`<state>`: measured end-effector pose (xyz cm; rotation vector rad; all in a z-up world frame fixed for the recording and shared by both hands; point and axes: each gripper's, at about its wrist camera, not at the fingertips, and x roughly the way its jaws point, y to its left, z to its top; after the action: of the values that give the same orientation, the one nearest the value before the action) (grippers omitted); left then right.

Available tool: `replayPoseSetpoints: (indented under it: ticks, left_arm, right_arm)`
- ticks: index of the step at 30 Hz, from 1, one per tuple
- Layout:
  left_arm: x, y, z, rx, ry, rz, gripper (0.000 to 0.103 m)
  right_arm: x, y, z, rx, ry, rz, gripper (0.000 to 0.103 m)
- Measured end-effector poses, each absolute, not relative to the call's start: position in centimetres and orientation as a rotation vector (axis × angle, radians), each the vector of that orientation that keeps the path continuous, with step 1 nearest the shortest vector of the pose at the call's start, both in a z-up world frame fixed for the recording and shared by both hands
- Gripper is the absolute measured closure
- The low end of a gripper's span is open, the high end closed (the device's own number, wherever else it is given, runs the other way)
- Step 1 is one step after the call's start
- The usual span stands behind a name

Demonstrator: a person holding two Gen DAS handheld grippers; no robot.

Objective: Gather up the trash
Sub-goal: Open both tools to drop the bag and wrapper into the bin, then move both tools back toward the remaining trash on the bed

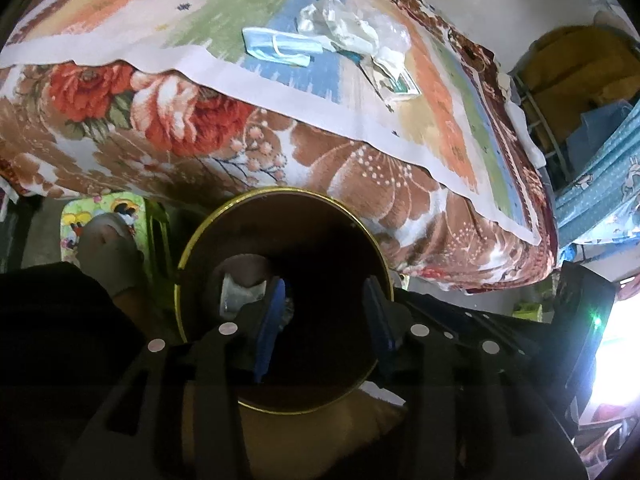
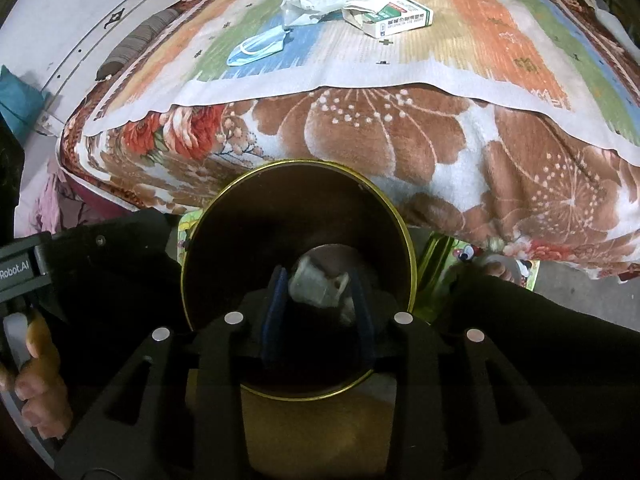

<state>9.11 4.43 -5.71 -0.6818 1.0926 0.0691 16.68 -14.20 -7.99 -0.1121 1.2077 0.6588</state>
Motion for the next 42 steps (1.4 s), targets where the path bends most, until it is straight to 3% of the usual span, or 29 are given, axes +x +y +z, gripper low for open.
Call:
replayPoseSetpoints:
  ticks: [2,6,12,14,19,23,32,42]
  left_arm:
    - [9.2,4.6,-5.6,-0.676,1.088,0.079,0.059]
    - [9.3,5.1,-5.1,-0.655,1.074,0.110,0.054]
    - [9.4,6.1,-4.8,-0.667,1.059,0.136,0.041]
    - [9.6,6.4,-4.7,-0.665,1.058,0.154,0.032]
    - [10.6,7.0,-3.7,-0.633,1.054,0.177,0.024]
    - [11.1,8.3,-1.0,-0.588,0.965,0.178,0.006]
    - [12.7,10.9,0.1,-0.519,0.955,0.317,0.006]
    - [18.0,11.4,0.8,-0.253,1.039,0.254,0.006]
  right_arm:
    - [16.8,-14.3,-7.8,-0.105,1.203,0.659,0.071]
    - [17.1,-14.4,-6.9,-0.091,1.174,0.674,0.061]
    - [18.1,-14.4,-5.5,-0.092,1.128,0.675,0.059]
    - [18.5,-14.2,-5.0,-0.112,1.106,0.668,0.058]
    - [19.9,-14.1,-3.6,-0.116,1.065,0.657,0.045]
    - [20.9,-14.5,-2.9,-0.089,1.058,0.663,0.034]
    - [22.6,-13.8,-1.4,-0.116,1.005,0.670,0.013]
    - [24.9,-13.0,0.7,-0.122,0.930,0.677,0.009]
